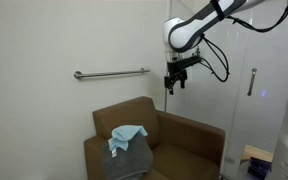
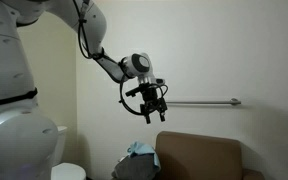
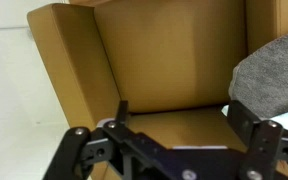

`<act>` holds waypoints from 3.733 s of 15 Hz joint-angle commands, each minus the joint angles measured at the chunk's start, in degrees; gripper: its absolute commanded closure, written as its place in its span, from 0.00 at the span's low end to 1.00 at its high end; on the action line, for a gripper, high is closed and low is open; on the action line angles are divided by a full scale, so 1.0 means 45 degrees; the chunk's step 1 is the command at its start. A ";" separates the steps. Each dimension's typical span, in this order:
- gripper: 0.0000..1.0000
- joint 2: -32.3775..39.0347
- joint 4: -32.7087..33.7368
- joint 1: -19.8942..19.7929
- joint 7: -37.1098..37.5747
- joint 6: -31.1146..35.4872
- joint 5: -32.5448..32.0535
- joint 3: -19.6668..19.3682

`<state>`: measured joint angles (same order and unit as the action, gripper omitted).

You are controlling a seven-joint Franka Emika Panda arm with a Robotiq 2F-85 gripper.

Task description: Remove the grey and blue towels from the left armrest and place them on the seat of the sofa

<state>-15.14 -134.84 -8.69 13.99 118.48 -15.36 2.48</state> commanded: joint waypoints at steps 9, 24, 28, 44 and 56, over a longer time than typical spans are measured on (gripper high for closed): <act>0.00 0.0006 0.0022 0.0267 0.0051 -0.0041 -0.0068 -0.0253; 0.00 0.1212 0.1763 0.0406 -0.0233 0.0307 -0.0605 -0.0306; 0.00 0.2785 0.3521 0.0826 -0.1207 0.1007 -0.0641 -0.0343; 0.00 0.9024 0.8146 0.2082 -0.8992 0.1148 0.0907 0.0939; 0.00 1.1875 1.0147 0.2103 -1.3094 0.1110 0.0876 0.1552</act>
<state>35.64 -92.20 1.08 -40.64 123.37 -12.15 8.95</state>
